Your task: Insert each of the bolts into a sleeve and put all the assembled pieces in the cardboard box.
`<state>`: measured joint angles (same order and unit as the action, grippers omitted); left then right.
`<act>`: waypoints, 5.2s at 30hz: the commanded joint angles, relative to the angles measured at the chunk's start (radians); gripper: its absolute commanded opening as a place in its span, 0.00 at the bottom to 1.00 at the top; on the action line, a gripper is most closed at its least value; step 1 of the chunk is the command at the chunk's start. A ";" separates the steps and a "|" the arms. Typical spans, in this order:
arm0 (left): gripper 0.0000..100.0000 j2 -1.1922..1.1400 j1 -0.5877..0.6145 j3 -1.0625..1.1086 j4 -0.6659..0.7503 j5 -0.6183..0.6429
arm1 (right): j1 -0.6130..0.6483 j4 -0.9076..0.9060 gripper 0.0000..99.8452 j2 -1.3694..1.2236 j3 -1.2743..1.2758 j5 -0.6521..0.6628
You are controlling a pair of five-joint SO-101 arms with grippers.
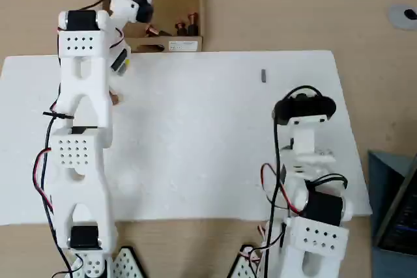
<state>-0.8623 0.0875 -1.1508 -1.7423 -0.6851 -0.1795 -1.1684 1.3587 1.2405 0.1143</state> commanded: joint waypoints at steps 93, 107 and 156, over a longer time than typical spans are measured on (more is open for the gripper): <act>0.00 0.585 -0.037 0.669 -0.011 0.895 | 0.001 0.018 0.01 0.012 0.015 0.002; 0.00 1.139 -0.037 1.293 0.301 1.363 | 0.002 0.018 0.01 0.012 0.016 0.002; 0.18 1.280 0.189 1.393 0.391 1.335 | -0.048 0.014 0.01 0.012 0.015 0.006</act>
<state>0.3851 0.2685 0.3713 -1.2835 0.7772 -0.1964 -1.1684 1.3587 1.2620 0.1143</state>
